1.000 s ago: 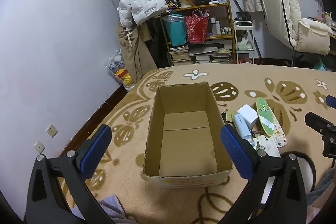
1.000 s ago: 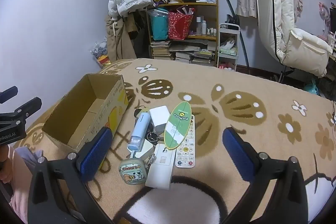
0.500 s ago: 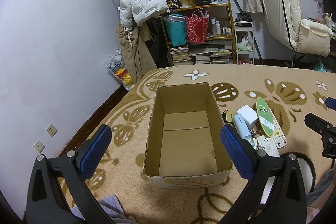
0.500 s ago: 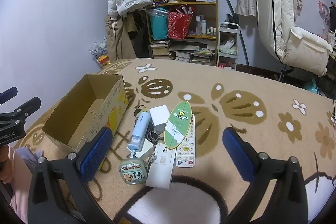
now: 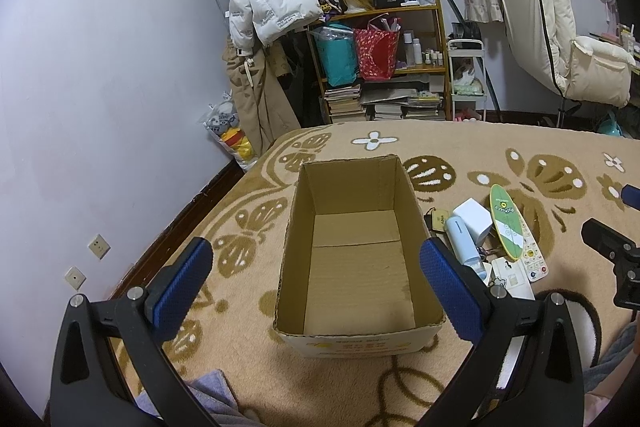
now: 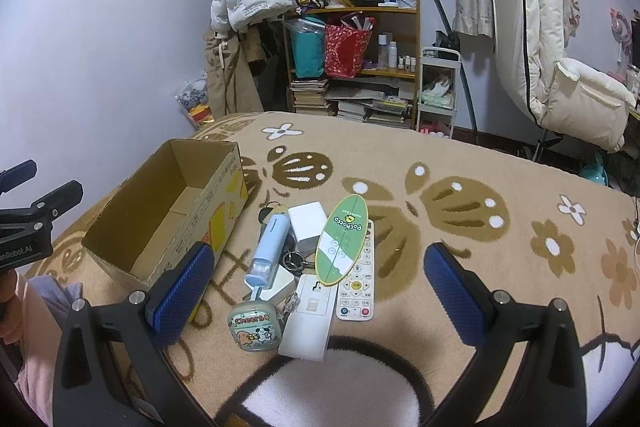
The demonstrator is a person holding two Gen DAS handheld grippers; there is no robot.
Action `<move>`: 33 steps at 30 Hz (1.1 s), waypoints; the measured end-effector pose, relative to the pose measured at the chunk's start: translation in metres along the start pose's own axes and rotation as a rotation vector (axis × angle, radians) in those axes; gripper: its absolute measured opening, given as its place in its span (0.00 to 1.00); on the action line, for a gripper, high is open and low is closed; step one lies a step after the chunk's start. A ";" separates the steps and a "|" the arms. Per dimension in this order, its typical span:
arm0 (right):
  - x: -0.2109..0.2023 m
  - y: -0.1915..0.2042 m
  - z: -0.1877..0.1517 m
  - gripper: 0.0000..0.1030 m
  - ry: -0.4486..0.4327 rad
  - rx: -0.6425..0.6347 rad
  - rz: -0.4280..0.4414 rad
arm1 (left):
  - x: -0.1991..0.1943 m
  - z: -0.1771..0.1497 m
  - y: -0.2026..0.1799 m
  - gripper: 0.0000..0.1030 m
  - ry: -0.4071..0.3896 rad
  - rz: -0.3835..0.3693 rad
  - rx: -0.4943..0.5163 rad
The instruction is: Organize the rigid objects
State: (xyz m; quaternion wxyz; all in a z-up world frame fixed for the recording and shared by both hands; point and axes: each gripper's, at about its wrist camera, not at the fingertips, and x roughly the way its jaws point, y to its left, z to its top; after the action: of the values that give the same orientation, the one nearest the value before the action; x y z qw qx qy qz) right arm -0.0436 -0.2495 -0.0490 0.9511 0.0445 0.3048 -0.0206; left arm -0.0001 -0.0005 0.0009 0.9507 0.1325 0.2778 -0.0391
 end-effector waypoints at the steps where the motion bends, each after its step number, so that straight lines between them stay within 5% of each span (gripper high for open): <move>1: 0.000 0.000 0.000 1.00 -0.001 0.000 0.000 | 0.000 0.000 0.000 0.99 0.000 0.001 0.000; 33: 0.005 0.007 -0.006 1.00 0.010 -0.014 0.003 | 0.000 0.000 -0.001 0.99 0.002 0.001 0.000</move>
State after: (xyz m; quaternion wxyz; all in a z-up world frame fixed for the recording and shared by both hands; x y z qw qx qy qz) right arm -0.0428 -0.2418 -0.0564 0.9499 0.0385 0.3096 -0.0169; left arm -0.0004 -0.0011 0.0004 0.9504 0.1327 0.2787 -0.0384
